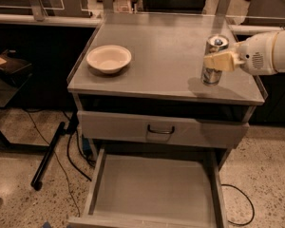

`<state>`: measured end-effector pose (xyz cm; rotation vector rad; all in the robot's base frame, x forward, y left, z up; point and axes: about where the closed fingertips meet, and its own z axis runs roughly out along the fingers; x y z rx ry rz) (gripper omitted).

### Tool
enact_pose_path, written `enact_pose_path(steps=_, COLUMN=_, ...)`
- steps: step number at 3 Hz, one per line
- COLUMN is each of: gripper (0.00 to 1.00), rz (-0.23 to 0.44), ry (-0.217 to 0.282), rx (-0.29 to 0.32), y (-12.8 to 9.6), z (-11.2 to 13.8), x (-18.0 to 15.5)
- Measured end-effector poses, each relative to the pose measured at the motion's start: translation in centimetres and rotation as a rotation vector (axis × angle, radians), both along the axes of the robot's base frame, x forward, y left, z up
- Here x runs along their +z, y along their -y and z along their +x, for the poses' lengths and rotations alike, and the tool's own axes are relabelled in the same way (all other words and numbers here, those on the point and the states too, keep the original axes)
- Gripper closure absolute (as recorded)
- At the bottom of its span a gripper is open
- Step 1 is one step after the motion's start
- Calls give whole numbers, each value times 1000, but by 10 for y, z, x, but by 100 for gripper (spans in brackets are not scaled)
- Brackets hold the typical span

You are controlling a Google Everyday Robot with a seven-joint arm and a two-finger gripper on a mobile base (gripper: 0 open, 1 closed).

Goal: Pick redbull can from middle drawer and place on counter

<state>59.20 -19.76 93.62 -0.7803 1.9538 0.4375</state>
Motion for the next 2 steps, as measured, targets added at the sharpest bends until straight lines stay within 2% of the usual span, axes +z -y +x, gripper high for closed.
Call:
enact_pose_path(steps=1, gripper=100, rz=7, ry=4, rx=5, y=-4, z=5, x=3)
enact_pose_path(steps=2, gripper=100, rz=51, ry=-7, rx=22, y=-18, z=28, x=-6)
